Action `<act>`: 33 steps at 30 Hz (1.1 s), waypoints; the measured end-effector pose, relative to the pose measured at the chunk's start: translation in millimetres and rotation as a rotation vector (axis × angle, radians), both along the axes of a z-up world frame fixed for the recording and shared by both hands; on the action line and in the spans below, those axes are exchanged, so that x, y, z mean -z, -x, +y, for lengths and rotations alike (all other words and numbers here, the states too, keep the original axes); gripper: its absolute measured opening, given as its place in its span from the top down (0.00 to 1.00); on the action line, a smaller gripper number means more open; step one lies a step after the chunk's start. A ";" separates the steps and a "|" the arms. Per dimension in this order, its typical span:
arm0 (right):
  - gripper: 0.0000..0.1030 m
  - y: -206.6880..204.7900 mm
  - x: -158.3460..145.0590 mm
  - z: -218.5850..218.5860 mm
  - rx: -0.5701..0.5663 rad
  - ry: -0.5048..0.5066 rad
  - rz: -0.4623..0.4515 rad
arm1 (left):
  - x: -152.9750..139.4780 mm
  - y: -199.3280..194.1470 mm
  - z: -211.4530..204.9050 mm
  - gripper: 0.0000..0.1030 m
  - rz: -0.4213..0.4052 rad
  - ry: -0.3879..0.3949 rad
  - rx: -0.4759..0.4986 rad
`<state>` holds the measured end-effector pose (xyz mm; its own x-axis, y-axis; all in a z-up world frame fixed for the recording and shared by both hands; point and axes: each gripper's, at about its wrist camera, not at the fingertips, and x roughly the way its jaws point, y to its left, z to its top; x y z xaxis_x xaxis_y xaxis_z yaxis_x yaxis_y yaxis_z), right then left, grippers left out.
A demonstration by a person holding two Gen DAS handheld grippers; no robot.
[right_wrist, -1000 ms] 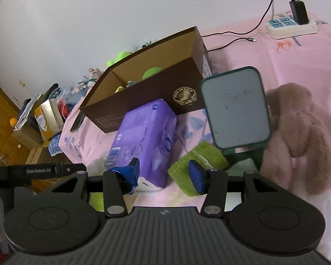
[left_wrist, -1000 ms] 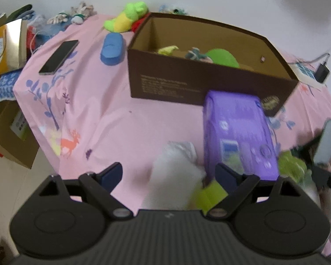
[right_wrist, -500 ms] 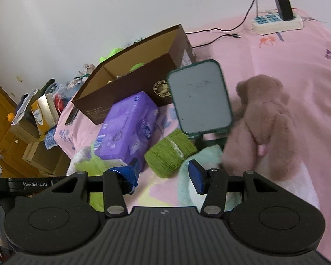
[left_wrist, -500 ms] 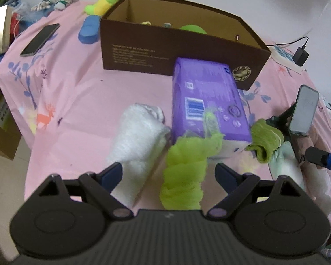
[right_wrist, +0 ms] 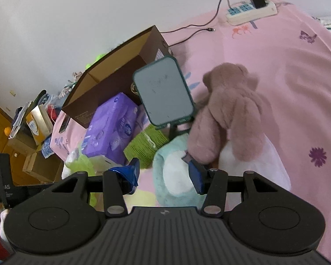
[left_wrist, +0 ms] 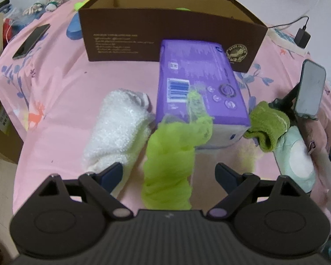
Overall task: Organize soft objects
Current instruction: 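Grasp the lime mesh sponge with the left gripper while the right gripper reaches the white plastic bag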
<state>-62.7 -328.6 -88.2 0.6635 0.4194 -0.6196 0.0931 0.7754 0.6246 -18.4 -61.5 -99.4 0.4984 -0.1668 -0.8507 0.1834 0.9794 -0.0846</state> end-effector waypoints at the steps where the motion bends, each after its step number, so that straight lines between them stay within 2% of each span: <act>1: 0.67 1.8 1.4 -1.5 0.003 0.003 0.008 | 1.3 0.4 -2.2 0.12 -0.003 -0.011 0.004; 9: 0.67 2.4 21.2 -3.7 0.011 0.027 0.081 | 6.4 4.2 -10.7 0.13 -0.037 -0.094 0.023; 12: 0.67 0.5 28.4 1.1 -0.005 0.020 0.100 | 5.9 7.8 -11.1 0.18 -0.047 -0.115 0.037; 20: 0.66 -9.1 30.5 19.6 -0.023 0.029 0.073 | 1.6 16.0 -8.1 0.15 -0.065 -0.116 0.055; 24: 0.65 -15.5 30.8 34.0 -0.064 0.094 0.055 | -2.6 21.8 -13.6 0.12 -0.094 -0.117 0.092; 29: 0.65 -17.7 34.3 44.3 -0.084 0.171 0.033 | 6.8 16.1 -16.5 0.12 -0.067 -0.129 0.090; 32: 0.66 -18.0 32.9 53.5 -0.106 0.245 0.014 | 11.1 12.6 -17.1 0.14 -0.062 -0.133 0.083; 33: 0.66 -17.2 32.4 57.9 -0.122 0.282 0.003 | 12.0 11.3 -17.0 0.17 -0.058 -0.131 0.082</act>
